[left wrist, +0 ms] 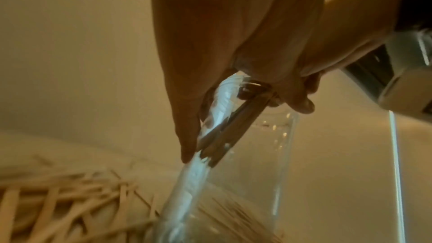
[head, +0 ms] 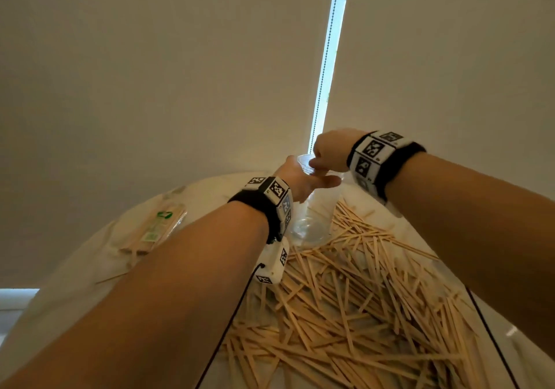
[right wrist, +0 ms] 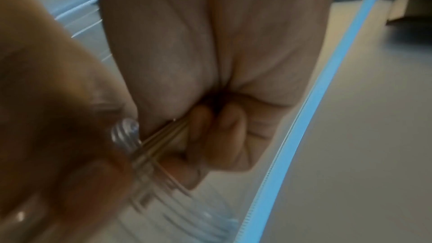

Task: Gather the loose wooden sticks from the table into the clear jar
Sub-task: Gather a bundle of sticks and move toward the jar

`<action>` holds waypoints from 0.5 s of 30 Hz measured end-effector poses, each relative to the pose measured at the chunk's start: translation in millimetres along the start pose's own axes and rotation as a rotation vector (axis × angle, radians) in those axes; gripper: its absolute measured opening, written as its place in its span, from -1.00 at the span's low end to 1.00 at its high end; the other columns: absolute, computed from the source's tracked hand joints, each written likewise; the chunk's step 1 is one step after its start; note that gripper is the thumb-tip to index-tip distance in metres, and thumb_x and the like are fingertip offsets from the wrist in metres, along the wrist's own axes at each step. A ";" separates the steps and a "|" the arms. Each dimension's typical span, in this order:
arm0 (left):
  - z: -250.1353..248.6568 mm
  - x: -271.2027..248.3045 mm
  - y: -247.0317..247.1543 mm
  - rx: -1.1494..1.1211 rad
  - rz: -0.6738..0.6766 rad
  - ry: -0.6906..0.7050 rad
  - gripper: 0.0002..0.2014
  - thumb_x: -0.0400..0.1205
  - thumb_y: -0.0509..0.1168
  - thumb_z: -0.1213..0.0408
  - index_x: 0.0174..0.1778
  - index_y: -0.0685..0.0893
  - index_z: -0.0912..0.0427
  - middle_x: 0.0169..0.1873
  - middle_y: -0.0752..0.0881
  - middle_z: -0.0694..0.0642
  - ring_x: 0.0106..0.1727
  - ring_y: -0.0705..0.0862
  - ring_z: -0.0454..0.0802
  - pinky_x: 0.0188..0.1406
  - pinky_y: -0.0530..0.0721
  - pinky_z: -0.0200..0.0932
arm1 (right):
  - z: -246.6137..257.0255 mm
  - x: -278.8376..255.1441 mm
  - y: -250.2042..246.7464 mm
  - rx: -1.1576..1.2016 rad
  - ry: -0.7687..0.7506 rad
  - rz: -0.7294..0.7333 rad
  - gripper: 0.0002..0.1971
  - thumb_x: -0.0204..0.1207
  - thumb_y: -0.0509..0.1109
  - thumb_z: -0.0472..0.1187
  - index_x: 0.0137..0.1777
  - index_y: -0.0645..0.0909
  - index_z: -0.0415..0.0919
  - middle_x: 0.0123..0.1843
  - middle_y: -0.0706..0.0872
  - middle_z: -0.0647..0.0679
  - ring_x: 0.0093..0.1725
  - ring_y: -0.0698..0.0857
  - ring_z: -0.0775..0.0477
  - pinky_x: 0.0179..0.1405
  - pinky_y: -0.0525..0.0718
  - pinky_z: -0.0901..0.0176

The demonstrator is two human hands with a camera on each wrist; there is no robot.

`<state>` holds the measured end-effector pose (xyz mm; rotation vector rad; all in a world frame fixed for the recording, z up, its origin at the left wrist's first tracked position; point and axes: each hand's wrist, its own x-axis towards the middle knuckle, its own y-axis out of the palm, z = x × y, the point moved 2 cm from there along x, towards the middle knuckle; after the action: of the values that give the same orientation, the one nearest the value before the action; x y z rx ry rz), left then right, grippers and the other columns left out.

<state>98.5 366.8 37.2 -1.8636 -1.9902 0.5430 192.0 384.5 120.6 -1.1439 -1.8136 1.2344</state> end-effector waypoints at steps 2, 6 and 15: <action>12.3 9.2 4.4 -0.040 -0.037 0.015 0.04 0.02 0.61 -0.43 0.29 0.58 0.17 0.01 0.78 0.20 -0.11 0.77 0.12 -0.20 0.71 -0.08 | 7.2 9.0 -0.5 0.034 -0.040 0.094 -0.69 0.67 0.34 0.01 0.01 0.74 -0.24 -0.22 0.69 -0.05 -0.24 0.64 -0.04 -0.08 0.62 0.12; 23.8 14.5 12.7 -0.106 -0.056 0.056 0.12 -0.10 0.58 -0.52 0.31 0.59 0.08 0.03 0.80 0.17 -0.09 0.80 0.12 -0.17 0.82 0.14 | 9.8 28.3 -1.0 0.131 0.003 0.128 -0.78 0.52 0.52 -0.02 -0.14 0.73 -0.18 -0.36 0.66 -0.04 -0.37 0.59 -0.01 0.06 0.71 0.03; 14.0 -6.1 2.5 -0.114 0.003 0.152 -0.35 0.17 0.60 -0.22 0.01 0.76 0.17 -0.19 0.82 0.12 -0.22 0.78 0.05 -0.11 0.79 0.03 | 15.5 33.4 16.9 0.057 -0.009 0.138 -0.69 0.55 0.49 -0.22 0.28 0.71 -0.23 -0.10 0.68 -0.11 -0.07 0.66 -0.17 -0.11 0.58 0.02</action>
<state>94.0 360.4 23.9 -1.9127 -1.9551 0.2842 170.1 412.3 100.9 -1.2507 -1.7187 1.3629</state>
